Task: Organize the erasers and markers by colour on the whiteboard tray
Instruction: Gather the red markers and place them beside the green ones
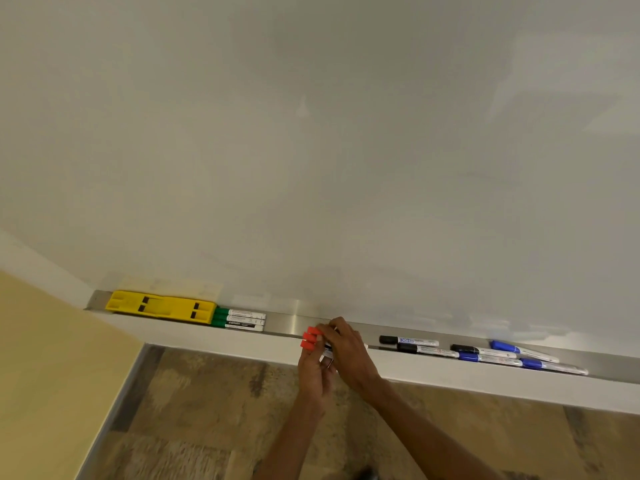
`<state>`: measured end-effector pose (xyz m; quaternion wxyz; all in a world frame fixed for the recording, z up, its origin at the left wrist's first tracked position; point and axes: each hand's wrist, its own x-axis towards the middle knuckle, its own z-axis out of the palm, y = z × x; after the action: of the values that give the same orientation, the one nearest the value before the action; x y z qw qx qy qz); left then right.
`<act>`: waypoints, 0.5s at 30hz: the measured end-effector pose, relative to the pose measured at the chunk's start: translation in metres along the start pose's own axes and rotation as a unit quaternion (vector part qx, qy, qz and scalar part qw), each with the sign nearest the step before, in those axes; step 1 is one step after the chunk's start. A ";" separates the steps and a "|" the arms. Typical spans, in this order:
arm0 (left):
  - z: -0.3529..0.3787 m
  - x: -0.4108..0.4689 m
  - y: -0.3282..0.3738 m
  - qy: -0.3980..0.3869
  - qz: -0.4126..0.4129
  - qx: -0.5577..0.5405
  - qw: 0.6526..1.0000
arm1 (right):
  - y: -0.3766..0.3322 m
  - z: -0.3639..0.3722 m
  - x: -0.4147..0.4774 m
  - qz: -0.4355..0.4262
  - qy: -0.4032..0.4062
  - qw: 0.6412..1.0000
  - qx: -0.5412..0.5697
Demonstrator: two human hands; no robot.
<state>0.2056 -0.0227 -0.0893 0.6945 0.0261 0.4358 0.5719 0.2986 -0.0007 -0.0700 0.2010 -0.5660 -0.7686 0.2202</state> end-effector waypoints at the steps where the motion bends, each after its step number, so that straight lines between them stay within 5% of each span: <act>1: -0.004 -0.001 0.006 0.002 0.002 0.000 1.000 | -0.004 0.004 0.003 -0.009 -0.005 1.000 -0.005; 5: -0.019 0.001 0.029 0.029 0.008 0.002 1.000 | -0.014 0.012 0.014 -0.027 -0.022 0.999 -0.003; 8: -0.027 0.004 0.045 0.038 0.013 -0.002 0.999 | -0.018 0.014 0.016 0.115 0.043 0.988 0.099; 11: -0.031 0.009 0.059 0.060 0.017 -0.007 0.998 | -0.020 0.017 0.010 0.269 0.046 0.898 0.345; 15: -0.033 0.012 0.069 0.078 0.007 -0.005 0.997 | -0.027 0.023 0.002 0.320 0.032 0.778 0.540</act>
<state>0.1310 -0.0039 -0.0800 0.6547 -0.0188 0.4853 0.5792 0.2644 -0.0085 -0.0734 0.4157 -0.5851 -0.2914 0.6324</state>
